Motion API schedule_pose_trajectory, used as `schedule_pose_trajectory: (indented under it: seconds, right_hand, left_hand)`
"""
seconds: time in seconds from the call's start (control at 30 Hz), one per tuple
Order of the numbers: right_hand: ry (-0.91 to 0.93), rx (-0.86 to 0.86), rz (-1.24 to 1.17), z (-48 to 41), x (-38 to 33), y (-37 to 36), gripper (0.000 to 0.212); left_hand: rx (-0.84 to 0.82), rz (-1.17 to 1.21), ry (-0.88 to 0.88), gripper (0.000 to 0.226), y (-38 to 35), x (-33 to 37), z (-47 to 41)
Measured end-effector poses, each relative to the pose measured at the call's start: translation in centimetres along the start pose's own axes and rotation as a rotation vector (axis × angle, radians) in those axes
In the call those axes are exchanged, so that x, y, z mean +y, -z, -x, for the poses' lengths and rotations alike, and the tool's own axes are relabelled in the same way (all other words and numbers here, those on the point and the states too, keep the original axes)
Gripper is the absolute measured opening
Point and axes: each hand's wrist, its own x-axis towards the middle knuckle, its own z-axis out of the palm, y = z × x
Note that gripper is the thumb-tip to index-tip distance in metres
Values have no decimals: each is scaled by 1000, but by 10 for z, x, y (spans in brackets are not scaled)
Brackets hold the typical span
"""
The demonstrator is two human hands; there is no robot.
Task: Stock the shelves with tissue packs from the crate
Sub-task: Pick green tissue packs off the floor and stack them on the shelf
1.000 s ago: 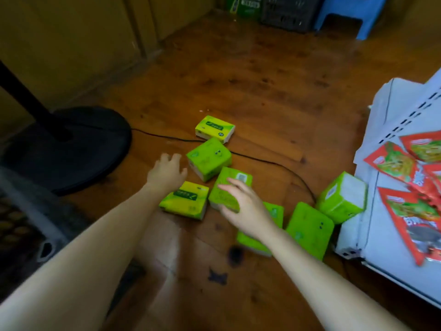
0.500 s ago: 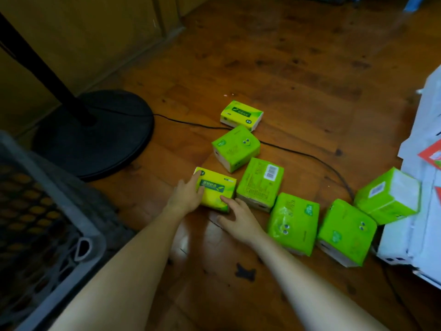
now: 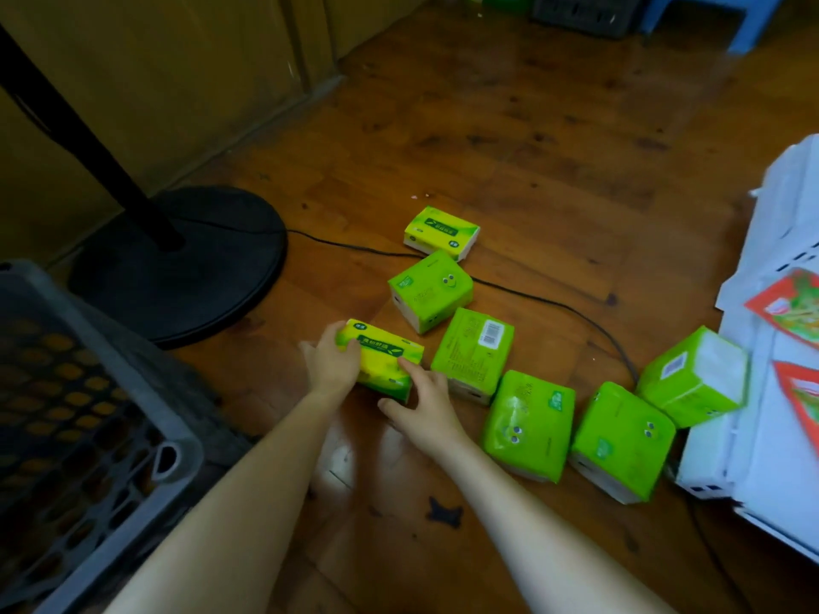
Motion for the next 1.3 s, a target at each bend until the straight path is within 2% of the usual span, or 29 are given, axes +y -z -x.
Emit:
schedule_pose_trajectory:
  seconds: [0.1,0.3,0.63,0.8,0.97,1.07,1.3]
  right_hand:
    - [58,89,19,7,-24,21,62]
    - [236,325,-3,30,-90,97,52]
    - [562,711,23,123,-236,270,43]
    - [688,842,47,187,-277,340,45]
    - [736,1000,110,253,-282,411,44]
    - [734,1118,132,302,-265,460,44]
    - [564,1309,147,424,-180,570,44]
  left_hand:
    - [-18,49,-20,46,18,31,8]
    - [-186,177,-304,43,55,134,40]
    - [-92,417,-743,40,96,342,163]
    - [-60,478,-942,38,105,419,230]
    - [-129,545,-1105,37,82,473,296]
    - [-224,546,-1206,38,50,506,344]
    - [-469,507,-1302,41,-63,563,477]
